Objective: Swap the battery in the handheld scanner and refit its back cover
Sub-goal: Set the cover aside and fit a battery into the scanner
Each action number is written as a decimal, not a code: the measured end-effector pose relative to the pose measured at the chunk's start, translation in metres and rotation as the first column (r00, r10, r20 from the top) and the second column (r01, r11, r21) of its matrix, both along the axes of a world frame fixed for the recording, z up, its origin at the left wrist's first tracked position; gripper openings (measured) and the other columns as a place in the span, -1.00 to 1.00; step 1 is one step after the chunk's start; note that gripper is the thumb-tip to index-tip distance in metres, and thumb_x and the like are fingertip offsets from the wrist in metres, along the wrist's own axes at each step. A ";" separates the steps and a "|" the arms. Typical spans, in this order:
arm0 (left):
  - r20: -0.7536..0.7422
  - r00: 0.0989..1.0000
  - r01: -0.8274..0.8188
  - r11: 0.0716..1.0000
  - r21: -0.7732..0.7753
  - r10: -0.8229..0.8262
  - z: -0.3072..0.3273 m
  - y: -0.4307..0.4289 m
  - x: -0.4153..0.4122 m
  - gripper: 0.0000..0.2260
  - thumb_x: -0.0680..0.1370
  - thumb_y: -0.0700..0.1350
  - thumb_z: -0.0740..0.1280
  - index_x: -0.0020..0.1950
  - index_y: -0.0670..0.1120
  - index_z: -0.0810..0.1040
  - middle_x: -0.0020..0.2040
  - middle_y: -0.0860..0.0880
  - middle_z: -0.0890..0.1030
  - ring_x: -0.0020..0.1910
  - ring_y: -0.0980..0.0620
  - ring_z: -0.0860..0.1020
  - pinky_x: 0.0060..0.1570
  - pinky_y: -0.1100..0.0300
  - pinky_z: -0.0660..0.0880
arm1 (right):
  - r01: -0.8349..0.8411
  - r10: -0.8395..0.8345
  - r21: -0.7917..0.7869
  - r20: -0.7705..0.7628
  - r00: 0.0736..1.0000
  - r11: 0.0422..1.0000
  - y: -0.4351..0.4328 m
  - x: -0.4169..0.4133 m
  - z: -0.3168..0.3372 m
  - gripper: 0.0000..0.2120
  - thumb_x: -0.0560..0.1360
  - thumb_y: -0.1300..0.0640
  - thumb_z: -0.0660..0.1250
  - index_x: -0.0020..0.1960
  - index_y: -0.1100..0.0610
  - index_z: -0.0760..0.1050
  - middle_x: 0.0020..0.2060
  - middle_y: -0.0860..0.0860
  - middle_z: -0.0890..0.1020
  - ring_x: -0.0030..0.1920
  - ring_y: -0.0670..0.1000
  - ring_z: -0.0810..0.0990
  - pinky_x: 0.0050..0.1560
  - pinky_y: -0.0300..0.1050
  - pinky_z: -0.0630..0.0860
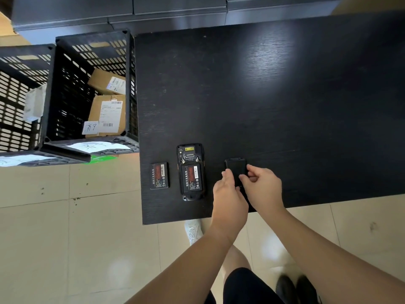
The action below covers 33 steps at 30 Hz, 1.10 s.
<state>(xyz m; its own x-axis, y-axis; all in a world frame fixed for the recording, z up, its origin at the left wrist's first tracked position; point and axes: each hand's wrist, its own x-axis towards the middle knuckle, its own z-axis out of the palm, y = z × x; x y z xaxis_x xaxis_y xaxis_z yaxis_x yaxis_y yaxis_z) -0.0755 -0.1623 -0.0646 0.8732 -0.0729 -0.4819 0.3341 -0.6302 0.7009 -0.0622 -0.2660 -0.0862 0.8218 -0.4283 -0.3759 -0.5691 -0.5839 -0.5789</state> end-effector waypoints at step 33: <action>0.157 0.888 0.346 0.853 0.391 -0.432 -0.010 0.150 0.017 -0.60 0.68 -0.10 0.17 0.50 -0.21 0.31 0.17 -0.11 0.54 0.14 -0.05 0.51 0.13 0.19 0.43 | -0.684 0.693 -0.113 0.116 0.712 0.721 0.062 0.007 0.000 -0.56 0.54 0.01 0.38 0.34 0.22 0.51 -0.01 0.14 0.62 -0.01 0.14 0.62 -0.02 0.08 0.59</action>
